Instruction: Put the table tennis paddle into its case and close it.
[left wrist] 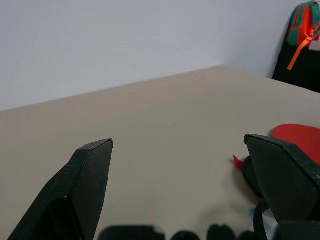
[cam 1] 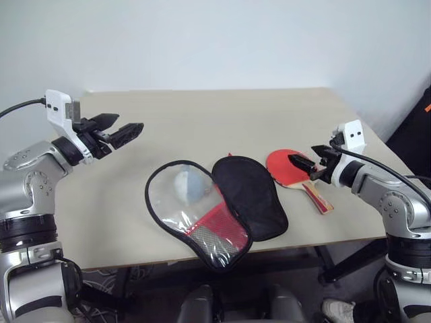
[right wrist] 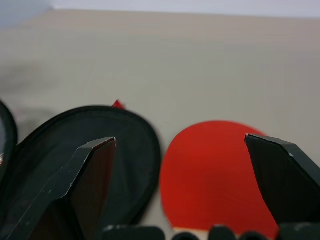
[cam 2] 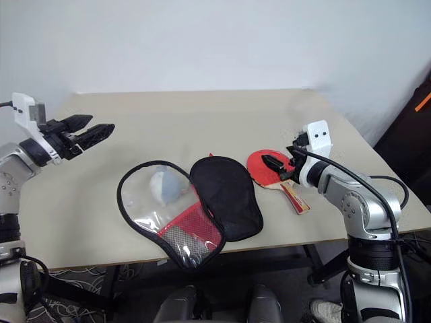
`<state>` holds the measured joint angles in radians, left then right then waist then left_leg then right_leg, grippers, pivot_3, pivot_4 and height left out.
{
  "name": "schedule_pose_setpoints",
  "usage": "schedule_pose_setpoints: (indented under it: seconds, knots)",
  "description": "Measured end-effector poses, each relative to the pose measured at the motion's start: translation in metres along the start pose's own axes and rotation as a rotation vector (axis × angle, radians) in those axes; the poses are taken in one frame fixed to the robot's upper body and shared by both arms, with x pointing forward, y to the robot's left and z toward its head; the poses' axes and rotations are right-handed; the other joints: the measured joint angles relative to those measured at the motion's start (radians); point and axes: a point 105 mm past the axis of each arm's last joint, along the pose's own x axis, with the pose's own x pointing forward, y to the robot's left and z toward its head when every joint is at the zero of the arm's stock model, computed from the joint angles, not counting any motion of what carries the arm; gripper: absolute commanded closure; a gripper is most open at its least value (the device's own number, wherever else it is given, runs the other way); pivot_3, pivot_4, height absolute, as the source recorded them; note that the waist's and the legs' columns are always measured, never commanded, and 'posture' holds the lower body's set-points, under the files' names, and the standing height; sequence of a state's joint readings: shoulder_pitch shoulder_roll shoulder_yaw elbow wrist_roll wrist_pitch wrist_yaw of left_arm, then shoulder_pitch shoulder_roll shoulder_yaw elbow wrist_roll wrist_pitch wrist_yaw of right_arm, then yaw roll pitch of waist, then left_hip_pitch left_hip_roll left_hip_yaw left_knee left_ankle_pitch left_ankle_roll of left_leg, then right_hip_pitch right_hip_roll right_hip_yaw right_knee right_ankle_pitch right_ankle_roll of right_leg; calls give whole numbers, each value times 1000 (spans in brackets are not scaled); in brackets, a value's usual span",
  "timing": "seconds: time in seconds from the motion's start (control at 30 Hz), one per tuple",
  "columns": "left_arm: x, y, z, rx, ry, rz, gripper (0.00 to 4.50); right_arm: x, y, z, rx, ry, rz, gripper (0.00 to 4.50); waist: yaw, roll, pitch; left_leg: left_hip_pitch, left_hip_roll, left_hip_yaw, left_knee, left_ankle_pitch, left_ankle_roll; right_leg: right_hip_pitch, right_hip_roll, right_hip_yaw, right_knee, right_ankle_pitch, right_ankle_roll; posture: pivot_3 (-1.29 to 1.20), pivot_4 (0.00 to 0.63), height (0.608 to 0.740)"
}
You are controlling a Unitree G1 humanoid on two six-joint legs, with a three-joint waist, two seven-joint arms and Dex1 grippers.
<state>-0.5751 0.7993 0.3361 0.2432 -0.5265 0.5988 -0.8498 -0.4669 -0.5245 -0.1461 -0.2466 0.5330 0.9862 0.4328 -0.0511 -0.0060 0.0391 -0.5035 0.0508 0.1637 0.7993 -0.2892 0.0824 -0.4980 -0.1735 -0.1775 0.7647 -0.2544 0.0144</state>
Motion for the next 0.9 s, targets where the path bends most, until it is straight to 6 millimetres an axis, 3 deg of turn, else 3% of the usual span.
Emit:
schedule_pose_setpoints:
  seconds: [0.7, 0.9]
  knots:
    - [-7, -10, -29, -49, 81, -59, 21, 2, 2, -10, 15, 43, -28, 0, 3, 0, 0, 0, 0, -1, 1, 0, 0, 0, 0, -1, 0, 0, 0, 0, 0, 654]
    - [-14, -17, -34, -23, 103, -132, 21, -14, -14, -9, -51, 114, -58, 0, 5, 0, 0, 0, 0, -2, 1, 0, 0, 0, -1, -2, -1, 0, -1, 0, 0, 654]
